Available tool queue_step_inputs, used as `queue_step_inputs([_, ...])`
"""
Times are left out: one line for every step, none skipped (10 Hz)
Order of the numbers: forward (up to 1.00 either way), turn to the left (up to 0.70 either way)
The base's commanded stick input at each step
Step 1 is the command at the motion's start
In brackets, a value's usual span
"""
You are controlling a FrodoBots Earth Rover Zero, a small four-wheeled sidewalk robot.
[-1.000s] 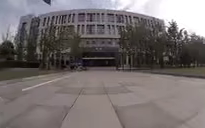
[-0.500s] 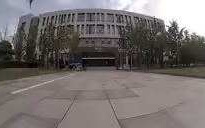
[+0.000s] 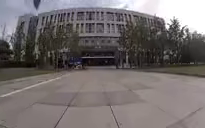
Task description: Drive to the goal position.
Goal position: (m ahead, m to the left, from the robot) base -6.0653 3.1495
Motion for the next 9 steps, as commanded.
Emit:
queue_step_inputs([0.70, 0.00])
queue_step_inputs([0.70, 0.00])
queue_step_inputs([0.70, 0.00])
queue_step_inputs([0.70, 0.00])
queue_step_inputs([0.70, 0.00])
queue_step_inputs([0.70, 0.00])
queue_step_inputs([0.70, 0.00])
queue_step_inputs([0.70, 0.00])
queue_step_inputs([0.70, 0.00])
